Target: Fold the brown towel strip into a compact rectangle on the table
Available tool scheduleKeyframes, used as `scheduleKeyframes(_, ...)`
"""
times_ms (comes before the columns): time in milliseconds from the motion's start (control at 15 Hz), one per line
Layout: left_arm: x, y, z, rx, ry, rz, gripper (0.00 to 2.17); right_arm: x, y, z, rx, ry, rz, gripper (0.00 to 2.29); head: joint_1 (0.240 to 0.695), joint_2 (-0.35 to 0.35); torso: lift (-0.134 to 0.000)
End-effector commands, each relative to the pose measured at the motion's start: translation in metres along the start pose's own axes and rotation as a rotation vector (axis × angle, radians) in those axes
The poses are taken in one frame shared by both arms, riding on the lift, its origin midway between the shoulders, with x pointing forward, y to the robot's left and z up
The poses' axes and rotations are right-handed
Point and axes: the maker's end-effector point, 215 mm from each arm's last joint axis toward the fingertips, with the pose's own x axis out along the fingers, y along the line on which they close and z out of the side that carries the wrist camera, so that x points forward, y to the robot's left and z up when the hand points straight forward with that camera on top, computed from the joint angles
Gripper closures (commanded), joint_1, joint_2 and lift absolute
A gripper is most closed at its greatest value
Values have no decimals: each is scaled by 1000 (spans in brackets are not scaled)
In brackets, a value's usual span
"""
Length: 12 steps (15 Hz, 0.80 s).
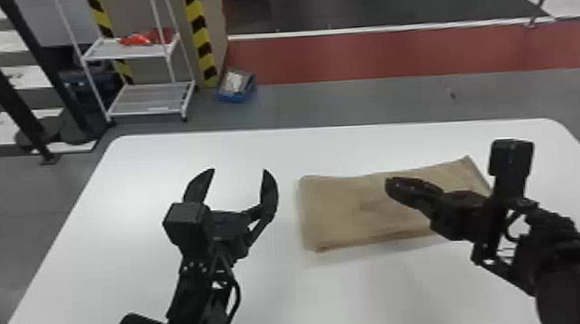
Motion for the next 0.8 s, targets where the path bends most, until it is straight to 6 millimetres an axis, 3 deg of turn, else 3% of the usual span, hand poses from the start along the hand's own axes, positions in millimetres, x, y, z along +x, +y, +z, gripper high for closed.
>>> scheduleKeyframes(0, 1, -38, 4, -16, -13, -65, 97, -34, -64, 33, 5, -71, -112, 9, 695, -26, -117)
scheduleKeyframes(133, 2, -79, -2, -11, -5, -132, 90, -71, -143, 46, 58, -121, -246, 66, 695, -108, -117)
scheduleKeyframes(267, 4, -109, -16, -14, 24, -191, 120, -106, -196, 45, 100, -136, -320, 70, 695, -197, -117)
scheduleKeyframes(333, 4, -122, -22, -38, 42, -226, 245, -124, -218, 38, 125, -140, -354, 73, 695, -247, -117)
scheduleKeyframes(400, 5, -133, -30, -54, 68, -265, 329, -133, -230, 31, 142, -136, -365, 80, 695, -334, -117)
scheduleKeyframes(467, 9, -142, -40, -54, 98, -299, 583, -138, -239, 23, 143, -126, -372, 83, 695, -350, -117)
scheduleKeyframes(667, 12, -152, -65, -45, 197, -335, 1700, -140, -249, 22, 128, -114, -342, 83, 695, -350, -117)
scheduleKeyframes(733, 13, -151, -75, -36, 234, -343, 1798, -141, -252, 27, 115, -113, -342, 83, 695, -350, -117)
